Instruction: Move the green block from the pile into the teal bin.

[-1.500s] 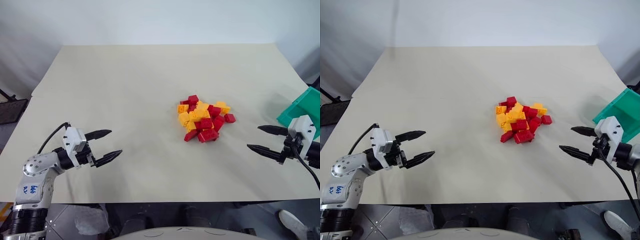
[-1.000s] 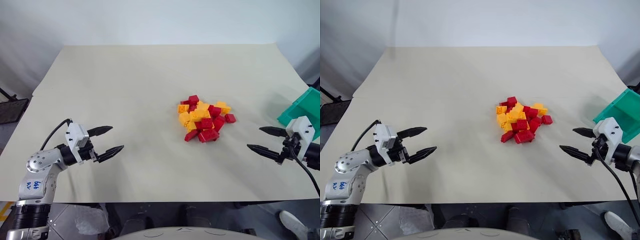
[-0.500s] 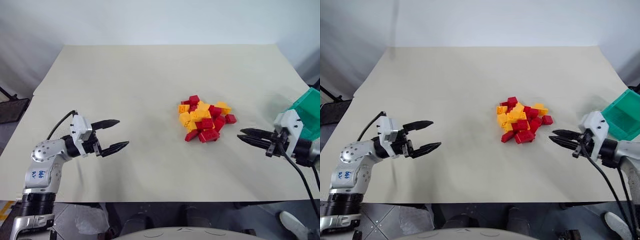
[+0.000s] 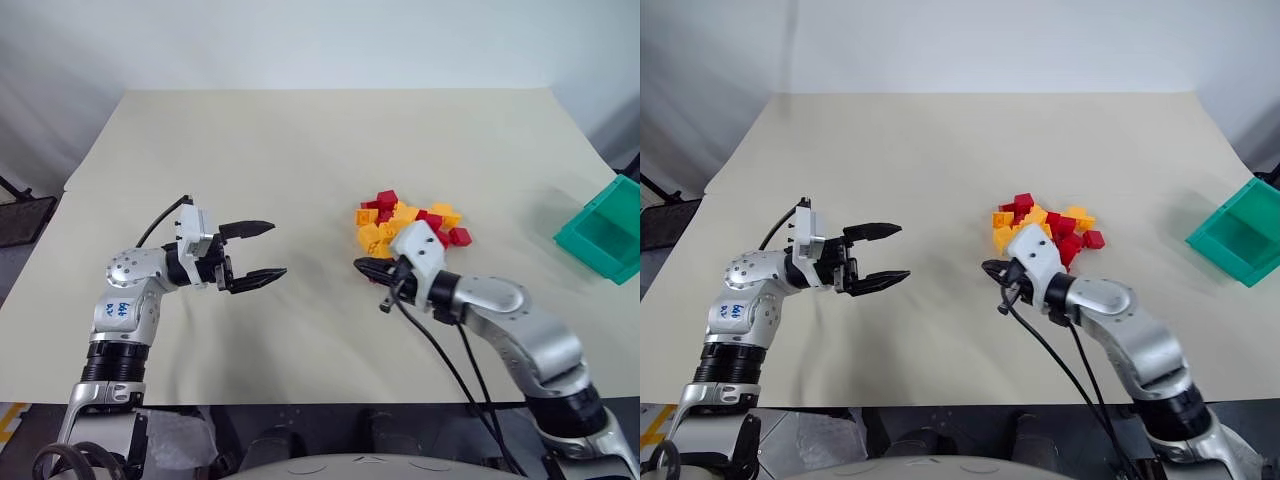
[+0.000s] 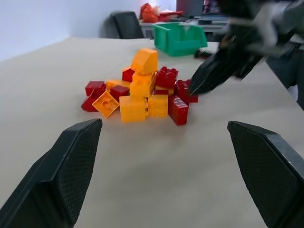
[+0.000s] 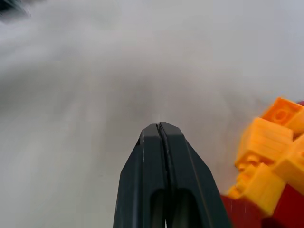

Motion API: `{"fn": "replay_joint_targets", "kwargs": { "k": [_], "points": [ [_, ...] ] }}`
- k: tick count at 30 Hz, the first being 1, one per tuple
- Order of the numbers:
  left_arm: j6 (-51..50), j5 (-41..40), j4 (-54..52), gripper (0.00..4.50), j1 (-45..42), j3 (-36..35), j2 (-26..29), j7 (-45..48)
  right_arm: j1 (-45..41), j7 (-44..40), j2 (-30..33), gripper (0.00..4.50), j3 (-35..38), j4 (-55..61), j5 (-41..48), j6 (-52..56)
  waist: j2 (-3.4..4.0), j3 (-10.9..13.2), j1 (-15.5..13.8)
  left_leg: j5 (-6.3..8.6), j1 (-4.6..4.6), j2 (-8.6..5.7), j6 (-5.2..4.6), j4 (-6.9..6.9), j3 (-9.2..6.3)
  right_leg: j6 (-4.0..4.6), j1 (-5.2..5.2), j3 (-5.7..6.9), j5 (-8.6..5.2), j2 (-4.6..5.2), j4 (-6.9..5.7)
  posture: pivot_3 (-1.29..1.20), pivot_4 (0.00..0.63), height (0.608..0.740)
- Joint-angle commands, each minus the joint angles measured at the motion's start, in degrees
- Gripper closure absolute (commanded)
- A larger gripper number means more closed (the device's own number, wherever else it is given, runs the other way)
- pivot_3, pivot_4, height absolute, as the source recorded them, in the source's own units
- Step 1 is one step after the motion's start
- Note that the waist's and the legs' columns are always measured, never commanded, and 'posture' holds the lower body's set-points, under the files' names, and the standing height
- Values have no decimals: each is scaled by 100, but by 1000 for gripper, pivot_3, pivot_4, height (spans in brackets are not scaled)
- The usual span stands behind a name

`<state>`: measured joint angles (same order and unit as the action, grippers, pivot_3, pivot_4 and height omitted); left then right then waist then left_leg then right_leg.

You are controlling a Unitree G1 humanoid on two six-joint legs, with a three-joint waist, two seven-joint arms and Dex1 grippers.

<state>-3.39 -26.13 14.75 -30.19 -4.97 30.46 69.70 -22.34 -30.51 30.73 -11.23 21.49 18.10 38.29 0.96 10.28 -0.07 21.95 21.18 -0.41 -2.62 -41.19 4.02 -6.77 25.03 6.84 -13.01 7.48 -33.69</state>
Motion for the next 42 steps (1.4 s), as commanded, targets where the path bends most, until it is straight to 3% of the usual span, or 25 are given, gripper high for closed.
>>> {"fn": "replay_joint_targets", "kwargs": {
  "k": [1, 8, 19, 23, 32, 35, 38, 42],
  "points": [
    [156, 29, 68, 0, -186, 61, -88, 80, -288, 360, -265, 4473, -76, -621, -611, -605, 0, 0, 12, 0, 0, -1, -1, 0, 2, -1, 0, 2, 1, 0, 0, 0, 150, 740],
    [274, 76, 200, 0, -262, 108, -184, 94, -999, 959, -524, 4473, 297, -2438, -1366, -1655, -1, 1, 30, -2, -1, 7, 0, 2, 11, -5, 1, 2, 3, -7, 2, 0, 150, 740],
    [302, 62, 42, 0, -79, 82, -217, 6, -1090, 366, 178, 4473, 764, -2858, -1545, -1882, 0, 1, 33, -2, -1, 8, -1, 3, 12, -5, 1, 0, 3, -7, 4, 0, 150, 740],
    [331, 67, -6, 0, 1, 73, -212, -39, -1130, -267, 684, 4473, 671, -2719, -1548, -1825, -1, 1, 24, -3, 0, 7, -2, 2, 11, -7, 0, 0, 3, -5, 5, 0, 150, 740],
    [359, 24, -234, 0, 194, 69, -243, -144, -1249, -1534, 1026, 4473, 869, -2098, -867, -1568, -1, 1, 24, -3, -4, 11, -2, 2, 14, -7, 0, -2, 4, -7, 4, 0, 150, 740],
    [338, 2, -322, 0, 292, 51, -221, -158, -1090, -2119, 1249, 4473, 1292, -2349, -401, -1722, -2, 2, -26, -4, 0, 5, -5, -3, 7, -11, -4, 0, 6, -2, 6, 0, 150, 740],
    [335, -2, -319, 0, 348, 15, -169, -145, -726, -2760, 1700, 3914, 1839, -2638, 55, -1616, -3, 3, -102, -3, -1, 2, -10, -3, -1, -19, -21, 5, 11, -2, 22, 0, 150, 740],
    [345, 12, -220, 0, 318, -18, -115, -131, -379, -3245, 2289, 2614, 2237, -3117, 227, -1479, -4, 3, -122, 0, -1, -1, -16, -3, 3, -27, -24, 5, 15, 0, 30, 0, 150, 740]
  ]
}}
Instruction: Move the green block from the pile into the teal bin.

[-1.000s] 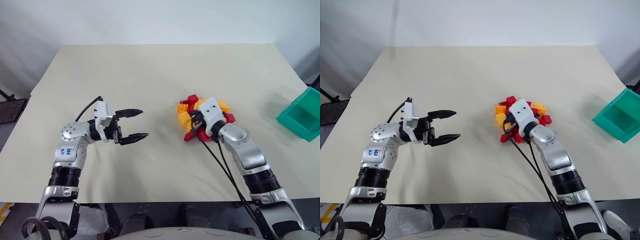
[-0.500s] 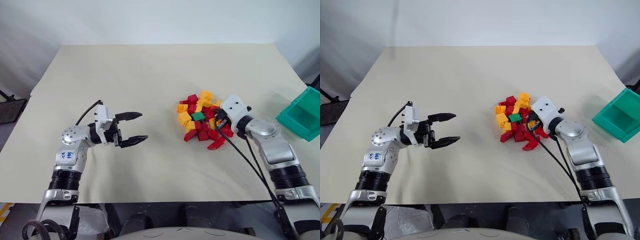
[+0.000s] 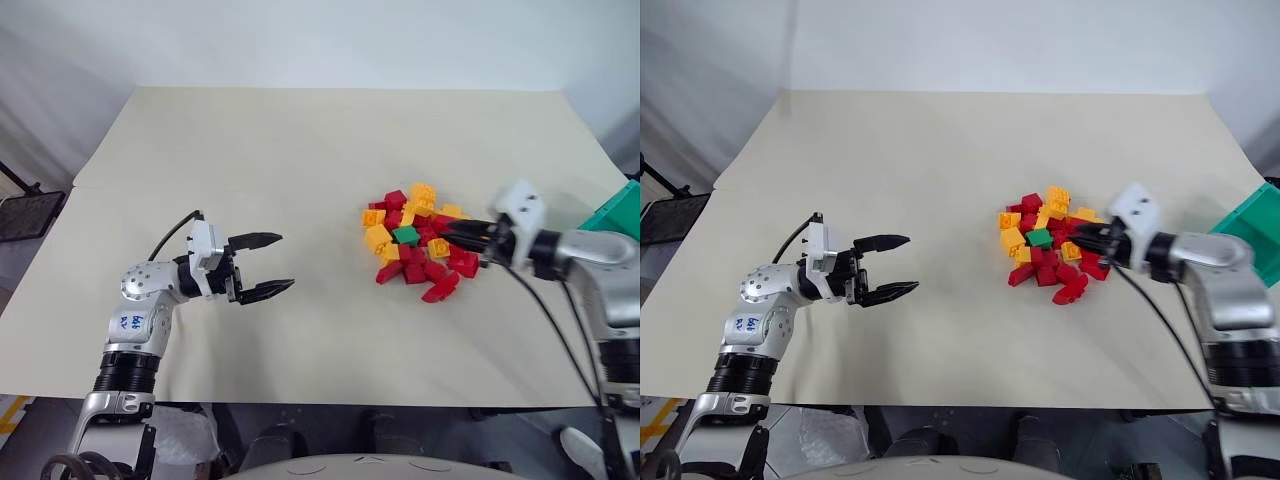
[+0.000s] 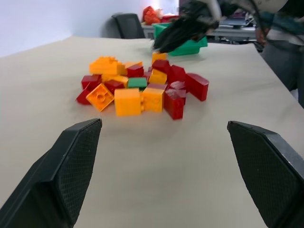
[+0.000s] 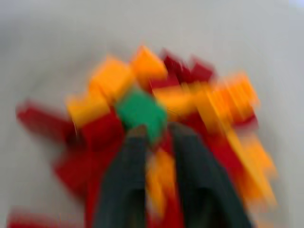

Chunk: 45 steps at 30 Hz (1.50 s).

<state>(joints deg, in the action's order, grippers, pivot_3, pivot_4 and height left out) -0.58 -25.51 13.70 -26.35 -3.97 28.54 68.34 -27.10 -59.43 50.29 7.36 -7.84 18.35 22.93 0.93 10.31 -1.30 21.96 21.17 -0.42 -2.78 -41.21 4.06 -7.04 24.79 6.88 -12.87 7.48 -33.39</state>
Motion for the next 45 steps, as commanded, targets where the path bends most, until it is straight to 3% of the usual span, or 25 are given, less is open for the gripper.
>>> {"fn": "replay_joint_targets", "kwargs": {
  "k": [1, 8, 14, 19, 21, 23, 29, 36, 45],
  "points": [
    [71, -45, -81, 0, -80, -124, 86, 13, 169, -456, 438, 2340, 445, -283, 227, 18, 0, 0, 1, 0, -4, 0, 0, 0, 1, 0, -3, 0, 0, 0, 0, 0, 150, 740],
    [76, -55, 17, 0, -134, -141, 141, 67, 1028, -1105, 1035, 32, 1193, -333, 478, -227, 0, 0, 4, -1, -12, 4, 1, -3, 5, 0, -8, -3, 0, 0, -5, 0, 150, 740],
    [78, -42, 162, 0, -220, -191, 219, 123, 1830, -1423, 1439, 32, 2211, -273, 649, -283, 0, 0, -16, -1, -13, 3, 1, -6, 2, -2, -11, -2, 2, 1, -3, 0, 150, 740],
    [107, -32, 268, 0, -293, -219, 255, 149, 2664, -1486, 1553, 32, 3233, 543, 734, 75, 0, 0, -15, 0, -15, 4, 2, -5, 1, -2, -12, -3, 2, 2, -4, 0, 150, 740],
    [138, -13, 333, 0, -344, -229, 239, 143, 2847, -1373, 1441, 32, 3295, 1006, 809, 226, 0, 0, -14, 0, -15, 4, 2, -5, 1, -2, -13, -4, 2, 2, -2, 0, 150, 740],
    [153, 4, 375, 0, -385, -227, 218, 136, 2676, -1161, 1391, 32, 3036, 1279, 869, 329, 0, 1, 8, 0, -19, 4, 3, -6, 1, -2, -15, -7, 3, 5, -3, 0, 150, 740],
    [210, 17, 483, 0, -490, -154, 96, 168, 704, -567, 1032, 32, 829, 1174, 400, 306, -8, 8, 135, -1, -49, 9, 8, -4, 11, 12, -24, -24, 15, 14, -4, 0, 150, 740],
    [384, 53, 581, 0, -583, -87, 16, 295, -1865, -1091, 170, 32, -1299, -969, -941, -739, -4, 11, 150, -4, -34, 6, 8, 4, 28, 13, -1, -27, 15, 7, -8, 0, 150, 740],
    [487, 30, 540, 0, -530, -111, -27, 256, -3721, -1752, -874, 32, -2605, -3662, -2196, -1913, -4, 11, 190, -4, 12, 1, -3, 1, 41, 6, 31, 8, 19, 10, 0, 0, 150, 740]
  ]
}}
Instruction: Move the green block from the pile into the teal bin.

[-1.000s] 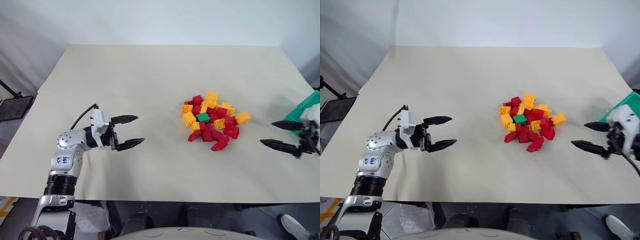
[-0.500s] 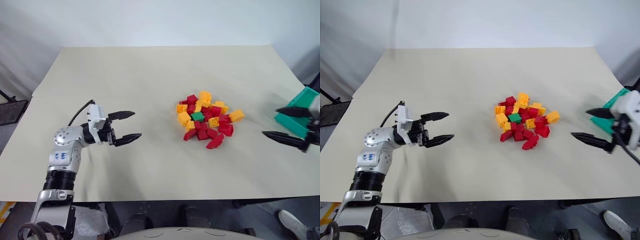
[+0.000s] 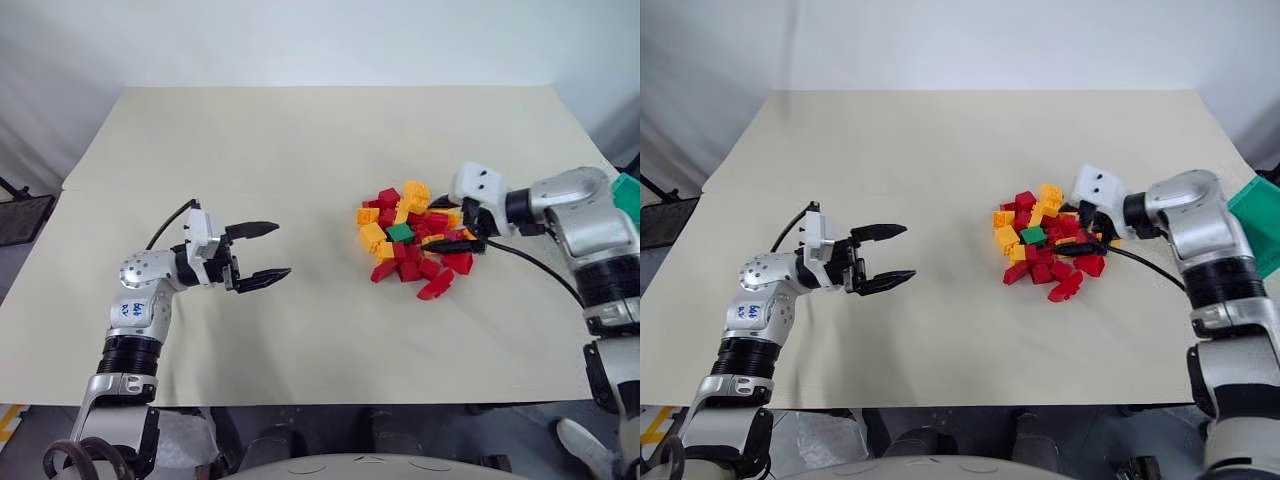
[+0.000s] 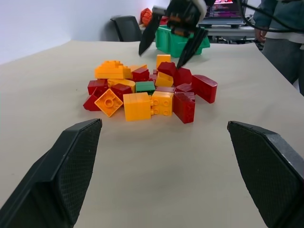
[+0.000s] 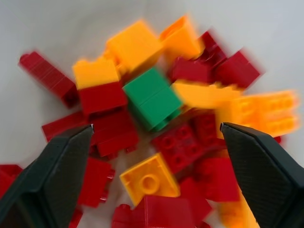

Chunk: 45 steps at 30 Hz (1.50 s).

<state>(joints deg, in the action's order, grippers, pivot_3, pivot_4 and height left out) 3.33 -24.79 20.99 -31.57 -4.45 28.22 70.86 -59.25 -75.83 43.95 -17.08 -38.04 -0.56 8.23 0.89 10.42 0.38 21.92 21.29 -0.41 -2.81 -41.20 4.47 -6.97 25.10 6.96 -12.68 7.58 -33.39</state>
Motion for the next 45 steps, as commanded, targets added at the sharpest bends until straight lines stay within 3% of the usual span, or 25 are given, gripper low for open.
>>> {"fn": "replay_joint_targets", "kwargs": {
  "k": [1, 9, 20, 25, 30, 37, 45],
  "points": [
    [103, -44, -212, 0, 19, -74, 3, -11, -668, -152, -365, 32, -216, -921, -399, -550, 0, 0, 58, 0, -1, 1, 0, 1, 4, -2, 1, 0, 1, 0, 0, 0, 150, 740],
    [73, -63, -639, 0, 348, -90, -50, -230, -1505, -155, -1128, 32, -590, -2630, -1182, -1256, 2, 1, 153, -2, -7, 9, 3, 1, 1, -1, 0, 1, 0, -2, -9, 0, 150, 740],
    [-26, -96, -1061, 0, 663, -128, -10, -494, -1859, -239, -1749, 32, -512, -3270, -1453, -1552, 8, 4, 179, -3, -10, 11, 8, -2, -2, 3, 5, -6, -2, -1, -21, 0, 150, 740],
    [-70, -109, -1107, 0, 664, -138, 15, -527, -1904, -17, -1800, 1252, -433, -3326, -1510, -1587, 9, 5, 165, -4, -10, 8, 9, -3, -2, 3, 5, -9, -2, 3, -24, 0, 150, 740],
    [-110, -128, -1123, 0, 651, -142, 53, -512, -1998, 20, -1611, 3034, -162, -3206, -1377, -1550, 18, 10, 174, -4, -10, 9, 9, -3, -2, 4, 7, -9, -2, 1, -24, 0, 150, 740],
    [-170, -139, -1111, 0, 525, -85, 37, -492, -1748, -24, -1105, 3041, 503, -2466, -884, -1113, 20, 11, 150, -4, -9, 8, 9, -2, -2, 3, 7, -9, -2, 2, -24, 0, 150, 740],
    [-283, -15, -787, 0, 3, 216, -195, -422, 132, 774, 166, 3041, 2005, 670, 38, 839, 21, 12, -5, -3, -2, 3, 8, -5, -4, 3, 7, -3, -1, 6, -19, 0, 150, 740]
  ]
}}
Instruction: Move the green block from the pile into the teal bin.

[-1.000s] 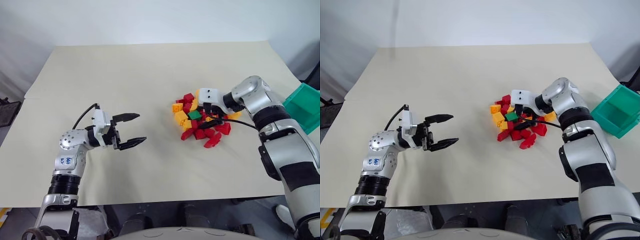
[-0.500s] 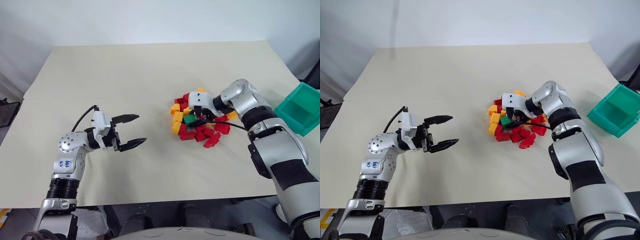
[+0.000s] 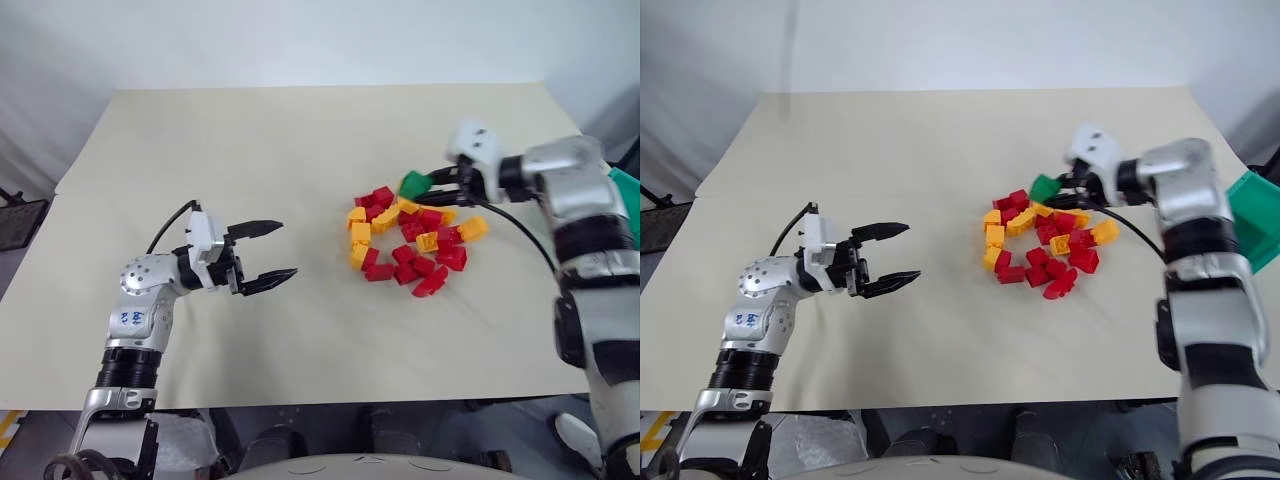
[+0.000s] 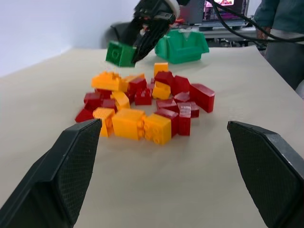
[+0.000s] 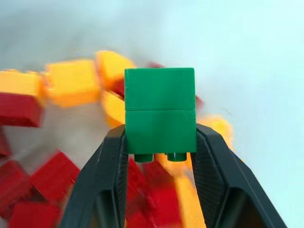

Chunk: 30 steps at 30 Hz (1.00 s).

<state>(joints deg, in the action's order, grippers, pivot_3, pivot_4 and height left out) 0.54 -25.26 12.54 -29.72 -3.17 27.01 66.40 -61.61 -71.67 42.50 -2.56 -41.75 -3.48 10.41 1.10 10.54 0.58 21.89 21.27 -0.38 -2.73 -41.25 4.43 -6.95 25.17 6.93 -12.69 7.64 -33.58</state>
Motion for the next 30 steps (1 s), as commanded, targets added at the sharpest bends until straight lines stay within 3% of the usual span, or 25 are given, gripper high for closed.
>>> {"fn": "replay_joint_targets", "kwargs": {
  "k": [1, 8, 12, 18, 22, 27, 30],
  "points": [
    [0, 66, 120, 0, -268, 129, -121, 13, 620, 536, 447, 3041, 736, 1425, 393, 919, 1, 0, -33, 0, 0, 1, 0, 3, 2, 0, 1, 1, 0, -1, 2, 0, 150, 740],
    [-84, 597, 415, 0, -1053, 706, -835, -520, 2693, 1902, 1150, 3041, 2792, 3790, 739, 2657, 2, 1, -194, -1, -3, 0, -2, -5, 23, -6, 2, -11, 3, -4, -4, 0, 150, 740],
    [-110, 839, 755, 0, -1541, 892, -1350, -906, 3336, 2816, 1190, 3041, 3525, 4049, 549, 2889, -2, 3, -199, -2, -11, 0, -6, -5, 47, -9, 0, -25, 7, -8, -4, 0, 150, 740],
    [71, 1115, 1438, 0, -2150, 1032, -1904, -1156, 3184, 4066, 1227, 3041, 3477, 2804, 357, 2261, -3, 4, -179, -13, -15, -3, -25, -1, 89, -14, -1, -47, 27, -7, 17, 0, 150, 740],
    [225, 1257, 1860, 0, -2463, 1109, -2175, -1239, 2138, 4885, 1215, 3041, 2913, 317, 114, 1050, -3, 4, -54, -15, -27, -1, -28, 10, 93, -13, 1, -63, 27, -11, 19, 0, 150, 740],
    [369, 1330, 1971, 0, -2518, 1072, -2231, -1240, 1392, 4947, 1322, 3041, 2373, -1347, 24, -19, -2, 4, -33, -19, -24, -1, -33, 22, 105, -14, 5, -64, 28, -10, 24, 0, 150, 740],
    [379, 1339, 1884, 0, -2452, 1030, -2168, -1268, 1036, 4984, 1380, 2004, 2209, -1886, 60, -268, -1, 4, -35, -19, -17, -2, -33, 27, 106, -16, 13, -63, 29, -10, 23, 0, 150, 740]
  ]
}}
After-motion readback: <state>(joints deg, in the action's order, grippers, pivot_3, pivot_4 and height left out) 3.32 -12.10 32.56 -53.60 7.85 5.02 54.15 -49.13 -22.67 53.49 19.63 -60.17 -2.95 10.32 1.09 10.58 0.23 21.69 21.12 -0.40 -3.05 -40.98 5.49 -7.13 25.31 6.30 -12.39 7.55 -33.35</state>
